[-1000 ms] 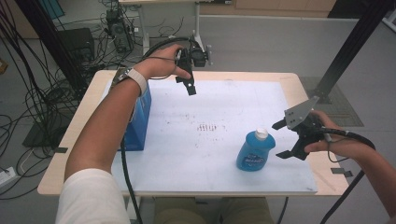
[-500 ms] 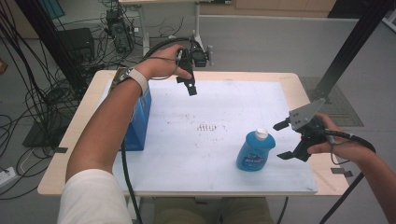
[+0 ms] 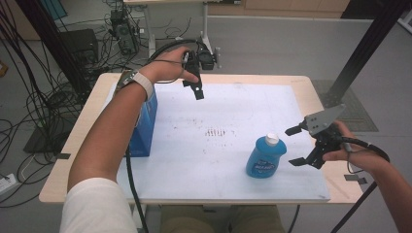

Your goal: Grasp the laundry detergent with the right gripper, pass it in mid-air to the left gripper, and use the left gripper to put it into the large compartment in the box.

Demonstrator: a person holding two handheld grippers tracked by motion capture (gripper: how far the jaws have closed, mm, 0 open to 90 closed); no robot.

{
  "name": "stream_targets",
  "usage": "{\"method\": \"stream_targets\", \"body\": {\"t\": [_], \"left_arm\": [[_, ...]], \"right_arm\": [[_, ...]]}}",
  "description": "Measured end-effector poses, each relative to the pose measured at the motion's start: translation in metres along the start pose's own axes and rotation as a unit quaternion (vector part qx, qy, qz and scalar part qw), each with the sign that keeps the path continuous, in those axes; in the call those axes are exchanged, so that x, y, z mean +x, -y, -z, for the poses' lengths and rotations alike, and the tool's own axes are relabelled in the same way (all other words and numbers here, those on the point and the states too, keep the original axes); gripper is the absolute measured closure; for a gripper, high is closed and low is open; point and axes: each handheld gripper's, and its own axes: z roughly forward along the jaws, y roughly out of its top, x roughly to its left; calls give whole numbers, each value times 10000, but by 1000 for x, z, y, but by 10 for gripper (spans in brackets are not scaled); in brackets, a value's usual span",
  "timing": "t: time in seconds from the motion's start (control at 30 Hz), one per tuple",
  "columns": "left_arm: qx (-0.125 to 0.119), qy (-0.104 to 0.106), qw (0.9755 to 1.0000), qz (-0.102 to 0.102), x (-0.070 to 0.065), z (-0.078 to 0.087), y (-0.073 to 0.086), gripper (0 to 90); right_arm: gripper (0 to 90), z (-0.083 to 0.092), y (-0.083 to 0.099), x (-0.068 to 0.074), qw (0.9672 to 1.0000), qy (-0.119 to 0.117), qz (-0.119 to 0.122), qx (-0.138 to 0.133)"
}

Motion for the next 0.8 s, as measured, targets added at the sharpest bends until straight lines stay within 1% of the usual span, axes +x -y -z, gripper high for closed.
{"method": "stream_targets", "body": {"t": [0.07, 0.17, 0.8], "left_arm": [[6, -2, 10000, 0, 0, 0, 0, 83], [17, 5, 10000, -5, 0, -1, 0, 84], [18, 6, 10000, 12, 0, -2, 0, 84]], "right_arm": [[46, 1, 1, 0, 10000, 19, -44, -67], [46, 2, 3, 0, 9998, 23, -48, -169], [49, 0, 5, 0, 9999, 0, -32, -144]]}}
